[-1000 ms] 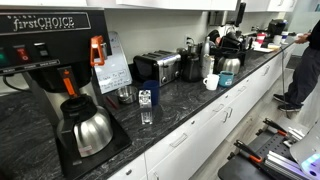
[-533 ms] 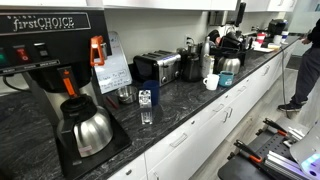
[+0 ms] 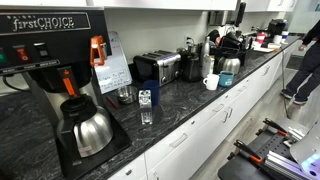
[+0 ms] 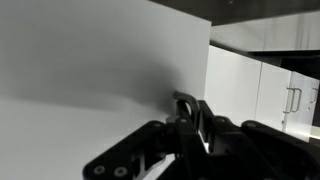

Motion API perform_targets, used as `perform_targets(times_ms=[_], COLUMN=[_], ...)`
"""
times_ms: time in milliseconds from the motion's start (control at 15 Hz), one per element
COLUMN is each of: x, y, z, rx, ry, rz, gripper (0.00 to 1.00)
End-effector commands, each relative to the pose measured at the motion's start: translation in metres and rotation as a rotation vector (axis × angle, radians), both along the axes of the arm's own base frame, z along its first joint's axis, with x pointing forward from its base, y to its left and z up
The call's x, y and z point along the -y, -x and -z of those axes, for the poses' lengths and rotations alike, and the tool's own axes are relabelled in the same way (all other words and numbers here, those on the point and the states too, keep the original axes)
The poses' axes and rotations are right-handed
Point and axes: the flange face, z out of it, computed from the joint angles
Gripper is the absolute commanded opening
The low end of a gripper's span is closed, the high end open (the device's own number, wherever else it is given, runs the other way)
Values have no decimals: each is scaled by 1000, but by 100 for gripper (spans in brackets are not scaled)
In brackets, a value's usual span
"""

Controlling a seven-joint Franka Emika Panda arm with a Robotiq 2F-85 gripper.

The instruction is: Close the right door of the cabinet

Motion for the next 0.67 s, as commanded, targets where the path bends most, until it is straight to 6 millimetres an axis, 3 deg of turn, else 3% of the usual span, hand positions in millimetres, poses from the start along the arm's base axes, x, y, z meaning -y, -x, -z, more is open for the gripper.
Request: perform_targets(times_ms=[0, 600], x=[-15, -37], y=[-15, -47], z=[0, 1], rx=[66, 196], ry=[24, 83], rz=[14, 24], gripper=[4, 4])
